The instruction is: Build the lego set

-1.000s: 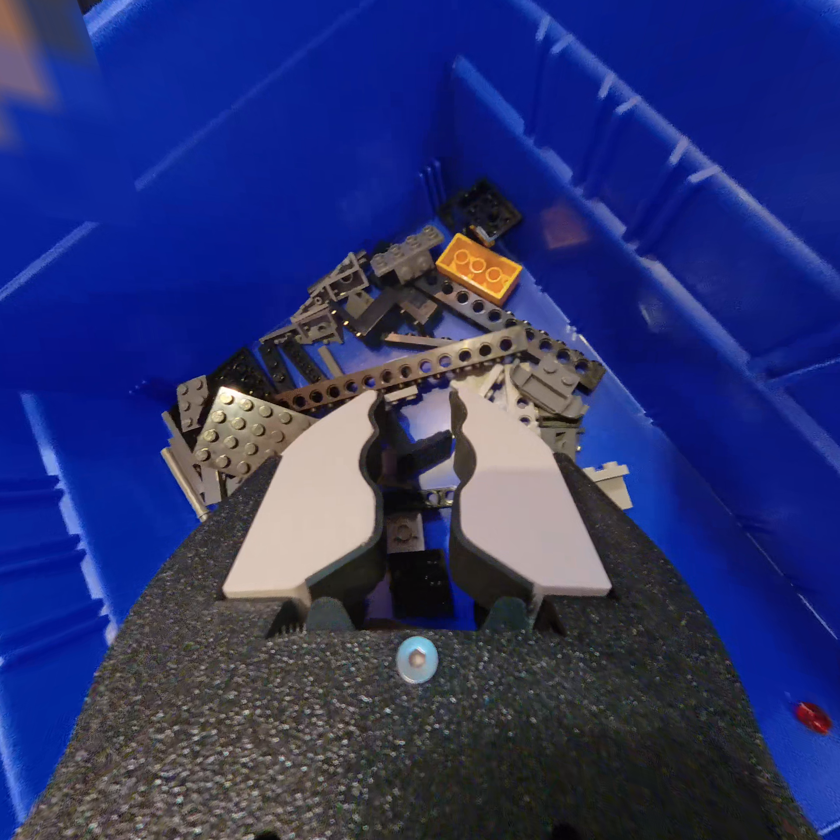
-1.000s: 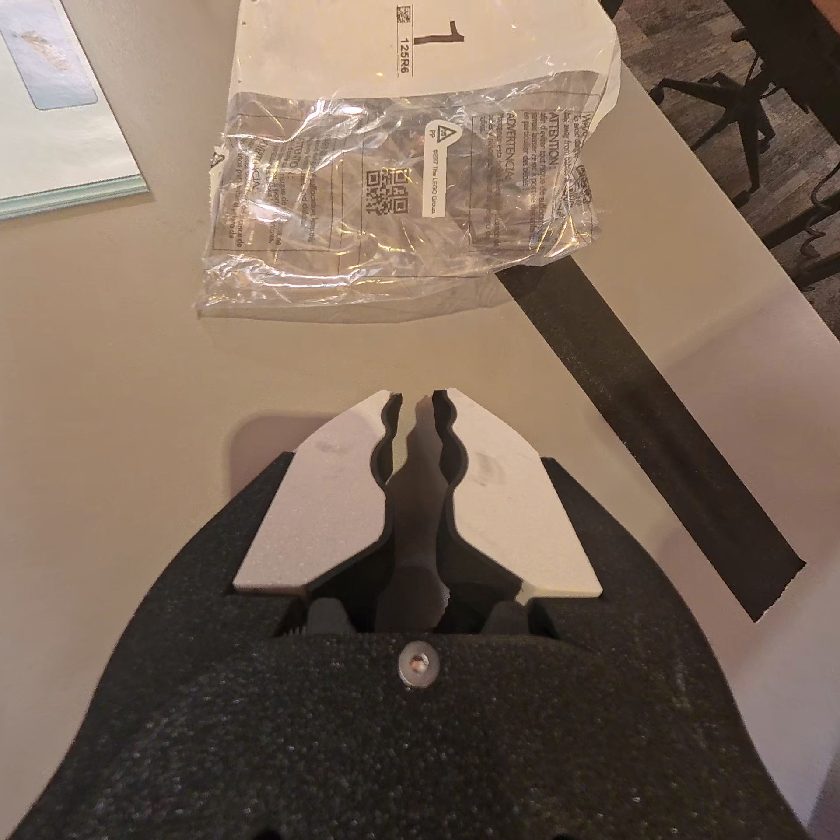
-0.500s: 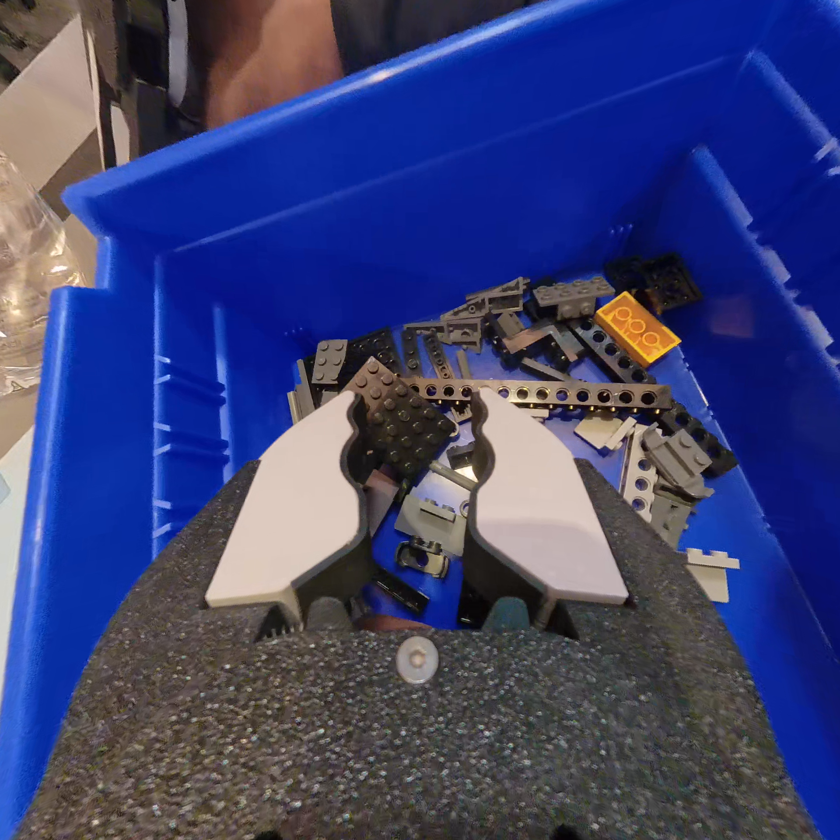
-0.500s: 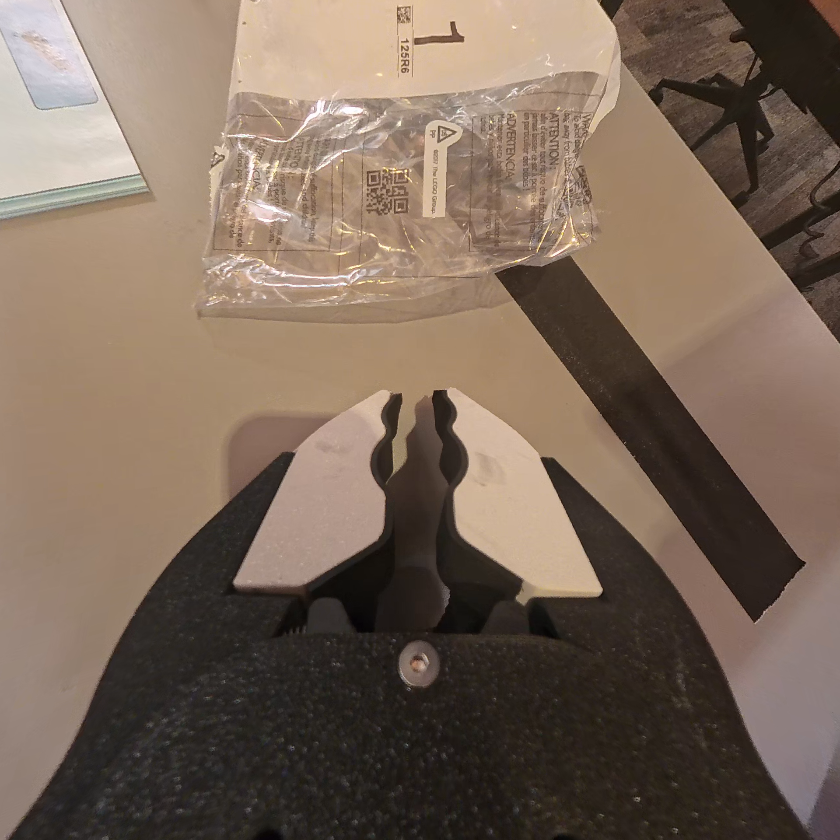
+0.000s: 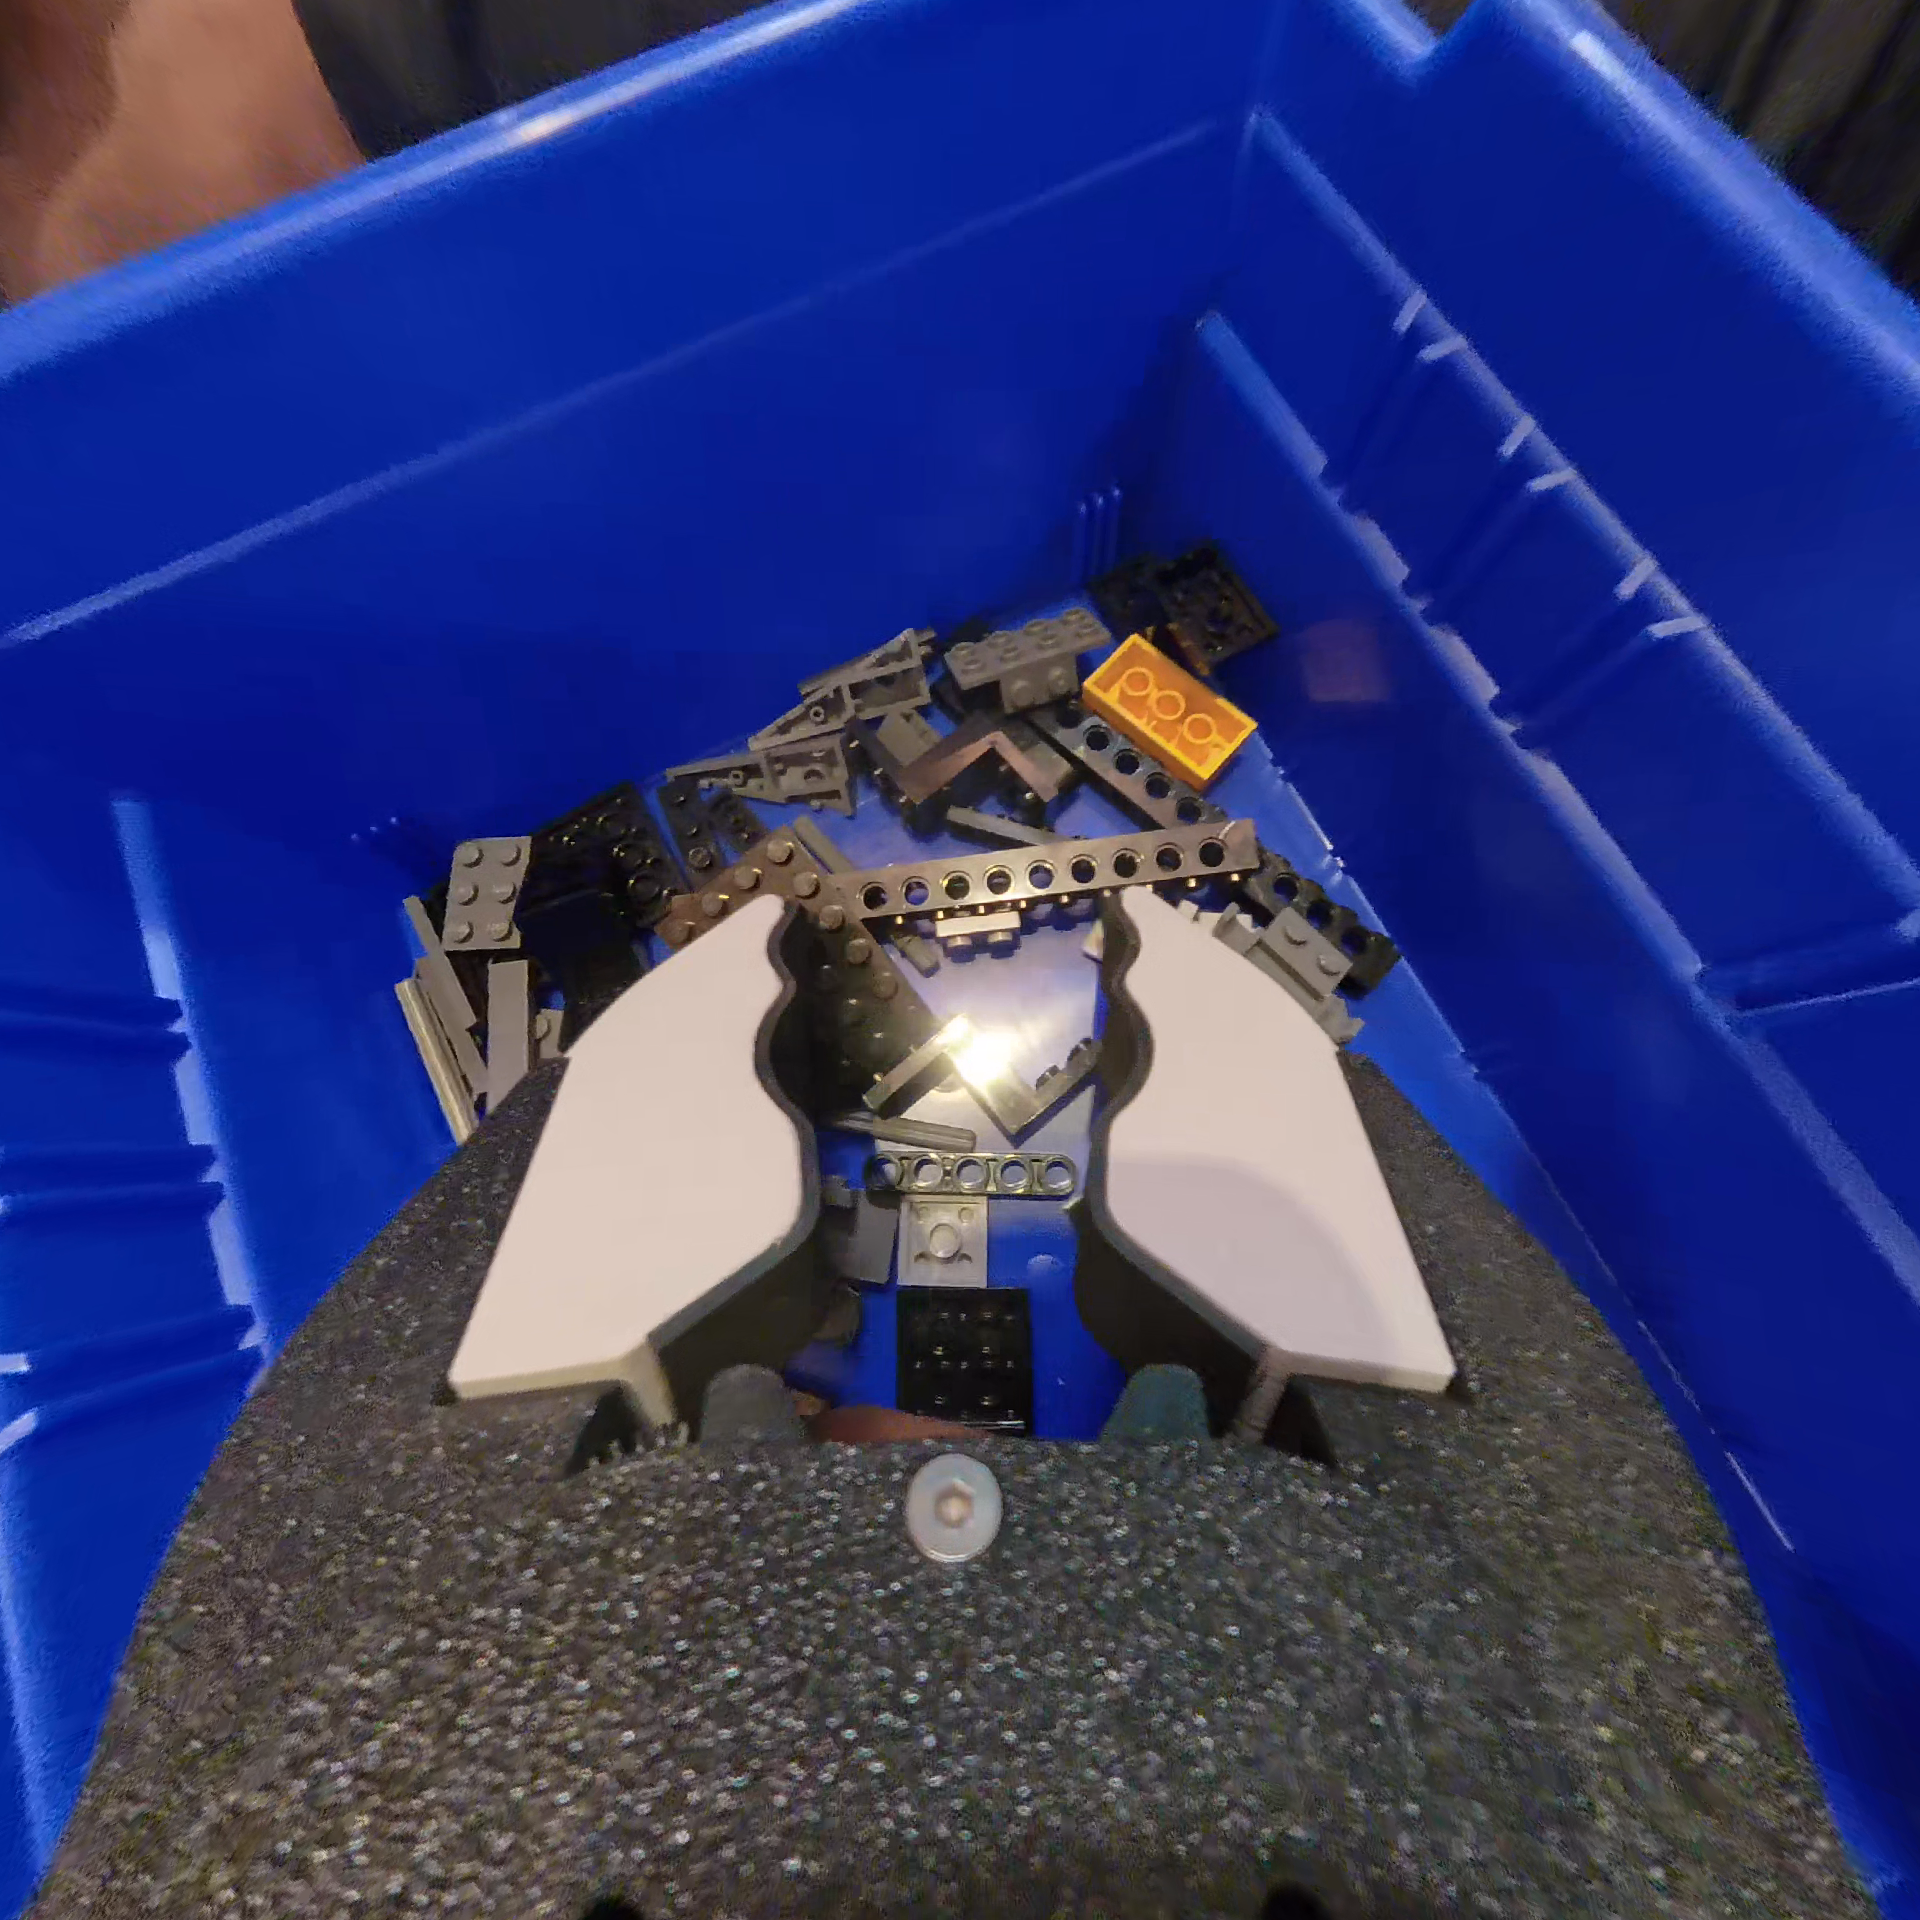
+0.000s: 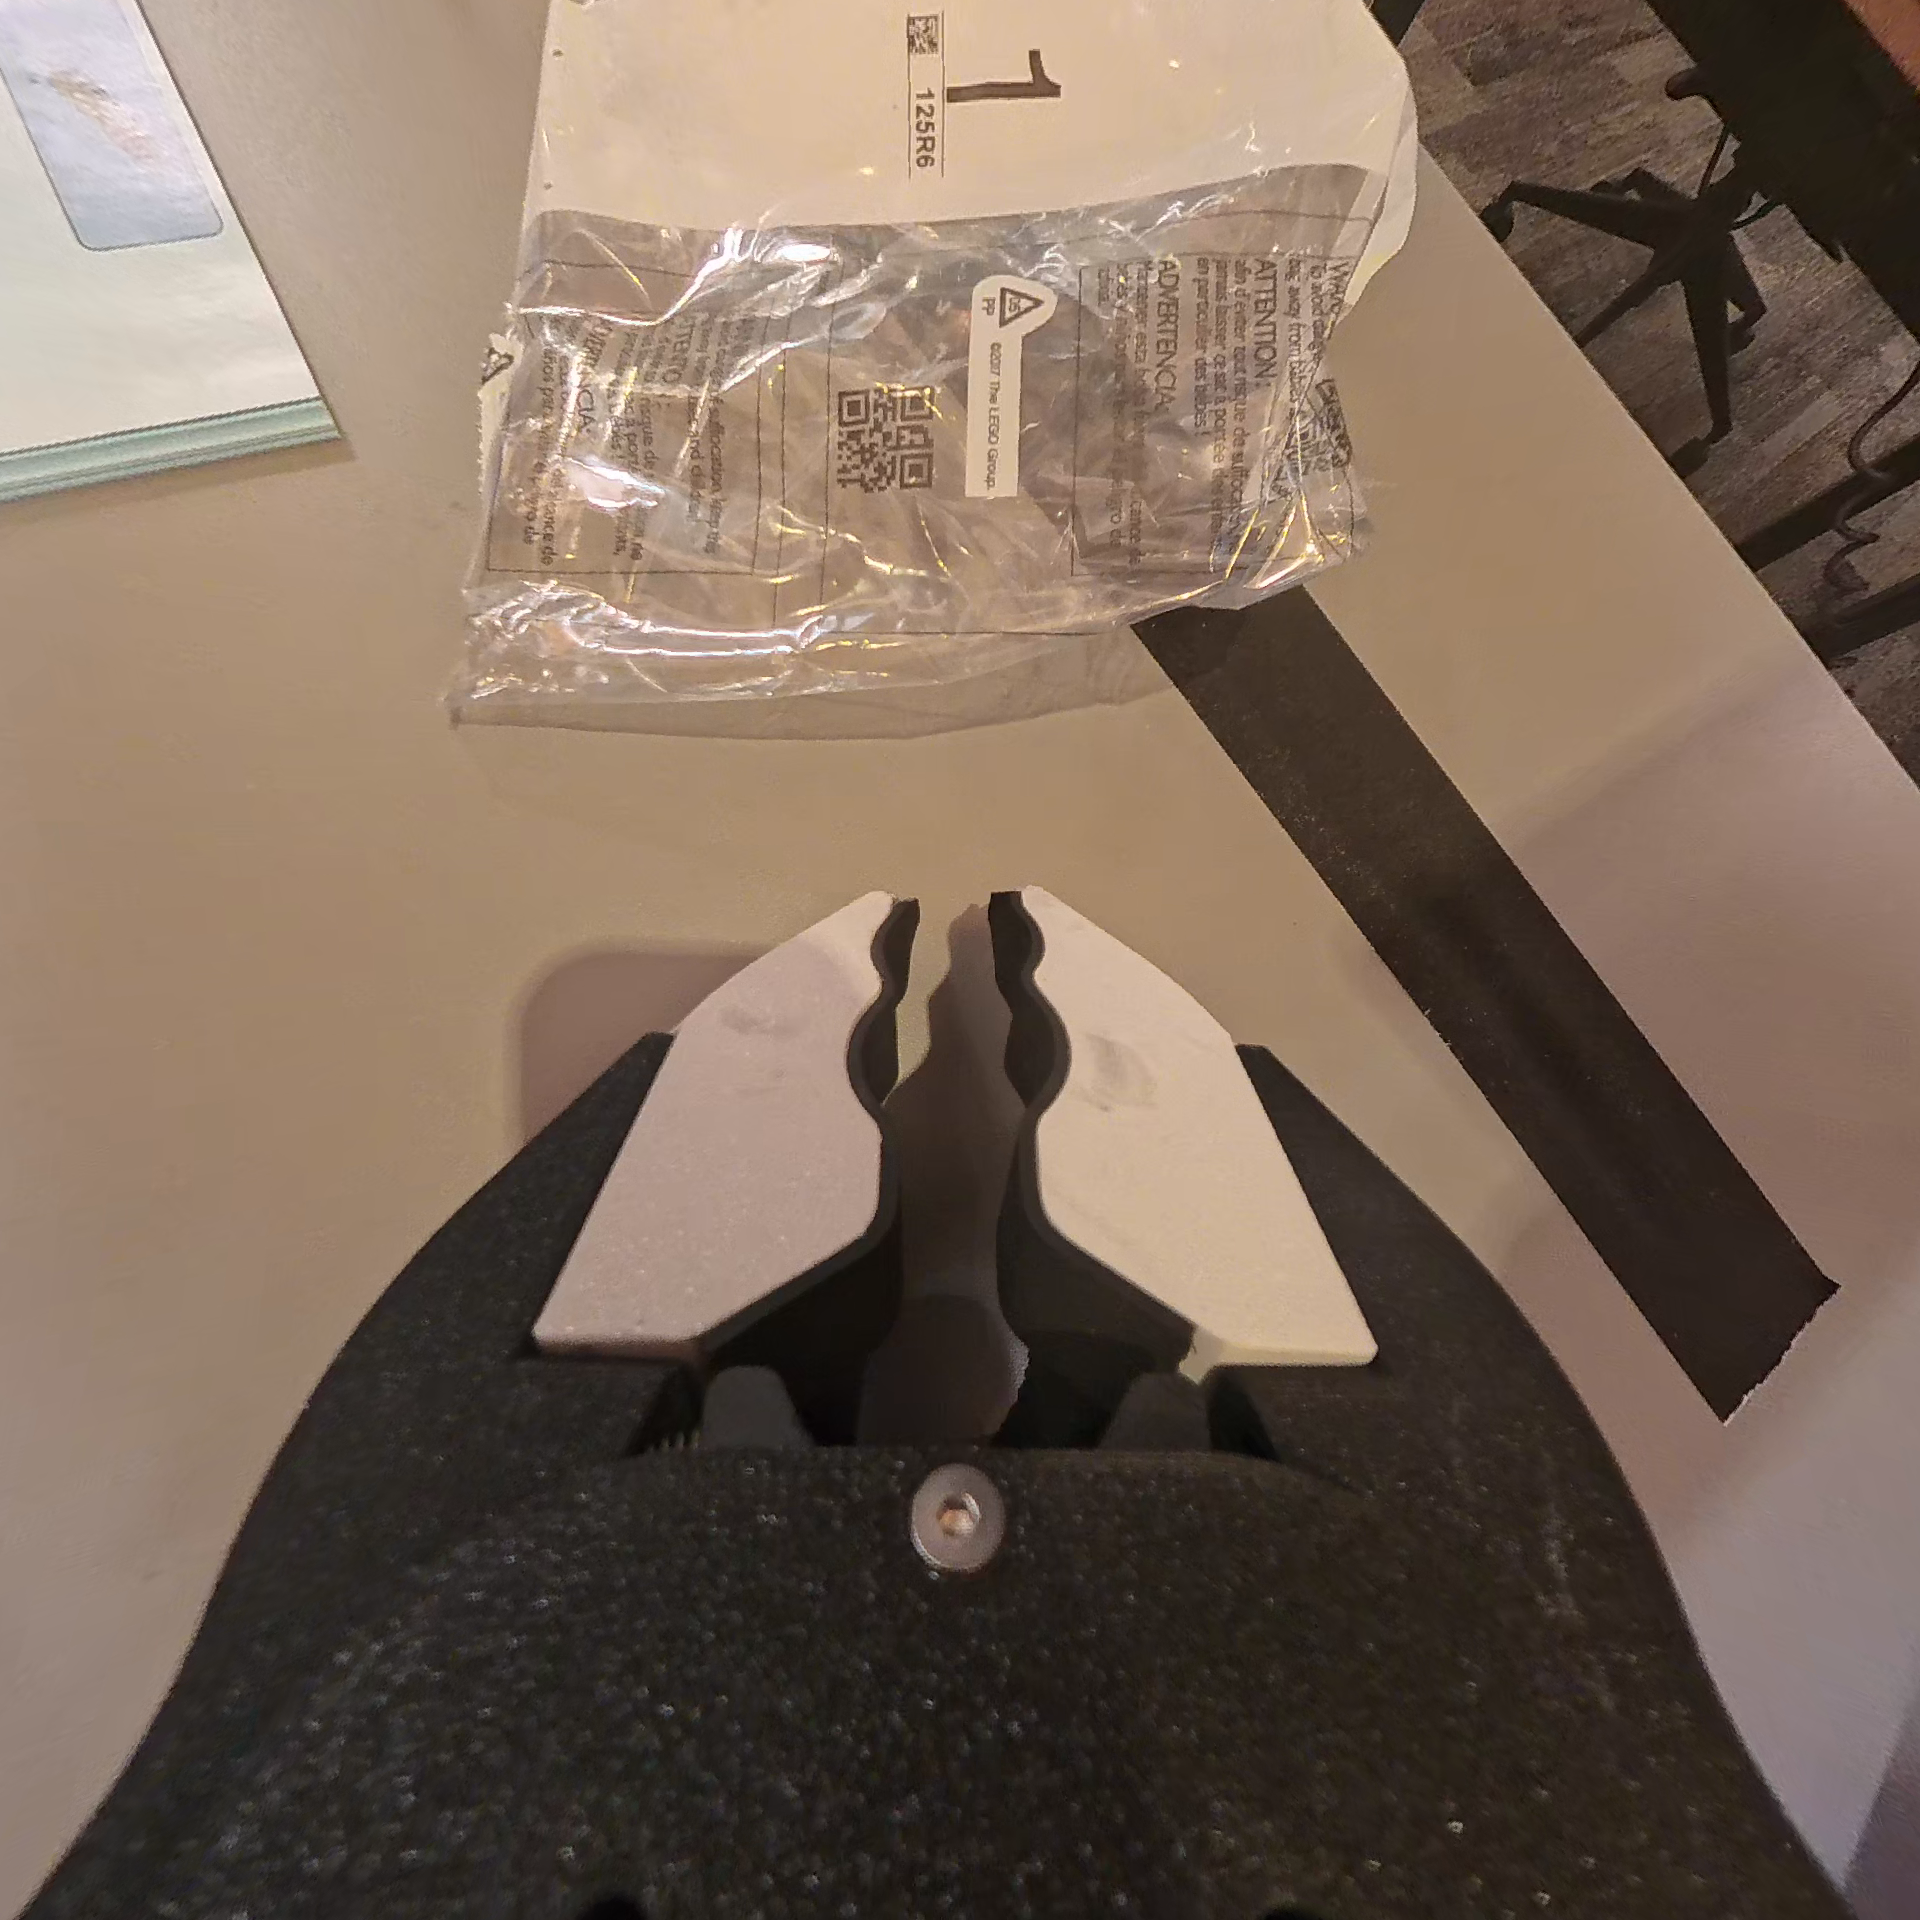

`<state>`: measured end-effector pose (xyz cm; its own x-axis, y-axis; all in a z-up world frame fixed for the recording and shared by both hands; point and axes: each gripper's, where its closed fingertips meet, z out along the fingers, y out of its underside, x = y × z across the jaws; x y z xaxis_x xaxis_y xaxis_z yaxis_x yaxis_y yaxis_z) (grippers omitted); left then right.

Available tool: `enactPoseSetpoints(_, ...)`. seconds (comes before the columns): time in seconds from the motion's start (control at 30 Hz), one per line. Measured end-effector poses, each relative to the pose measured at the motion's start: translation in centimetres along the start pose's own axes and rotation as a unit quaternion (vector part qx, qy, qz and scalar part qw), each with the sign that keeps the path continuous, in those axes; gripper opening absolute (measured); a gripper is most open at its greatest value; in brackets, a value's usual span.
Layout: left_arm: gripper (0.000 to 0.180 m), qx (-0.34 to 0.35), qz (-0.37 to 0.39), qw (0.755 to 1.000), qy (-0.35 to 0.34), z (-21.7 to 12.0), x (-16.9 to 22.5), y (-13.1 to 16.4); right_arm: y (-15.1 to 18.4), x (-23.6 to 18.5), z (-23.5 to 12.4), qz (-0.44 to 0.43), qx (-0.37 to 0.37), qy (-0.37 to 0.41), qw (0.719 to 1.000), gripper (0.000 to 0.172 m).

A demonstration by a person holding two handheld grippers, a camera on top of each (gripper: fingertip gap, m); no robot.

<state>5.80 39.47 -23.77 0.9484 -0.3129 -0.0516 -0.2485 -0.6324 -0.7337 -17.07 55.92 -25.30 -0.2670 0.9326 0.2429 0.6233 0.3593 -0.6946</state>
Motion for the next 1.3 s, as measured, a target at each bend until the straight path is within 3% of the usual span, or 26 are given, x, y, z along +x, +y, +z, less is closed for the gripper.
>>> enactPoseSetpoints(0.3, 0.050, 0.011, 0.020, 0.998, 0.054, -0.8, 2.4, -3.9, 0.0, 0.0, 0.0, -0.002, 0.001, 0.003, 1.000, 0.016)
enactPoseSetpoints(0.5, 0.040, -0.027, 0.040, 0.993, 0.108, 1.9, 4.1, -4.1, 0.0, 0.0, -0.1, -0.004, 0.002, 0.005, 1.000, 0.016)
enactPoseSetpoints(0.8, 0.036, -0.037, 0.100, 0.988, 0.116, 4.3, 4.2, -3.7, 0.0, 0.0, 0.0, -0.001, 0.001, 0.002, 1.000, 0.016)
enactPoseSetpoints(1.0, 0.014, -0.036, 0.089, 0.985, 0.140, 4.1, 5.0, -3.4, 0.0, 0.0, 0.0, -0.003, 0.001, 0.004, 1.000, 0.016)
enactPoseSetpoints(1.2, 0.001, -0.071, 0.055, 0.993, 0.072, 3.4, 1.9, -2.1, 0.0, 0.0, -0.1, -0.004, 0.001, 0.005, 1.000, 0.016)
enactPoseSetpoints(1.3, 0.000, -0.072, 0.027, 0.995, 0.069, 2.6, 1.3, -2.1, 0.0, 0.0, 0.0, -0.002, 0.001, 0.003, 1.000, 0.016)
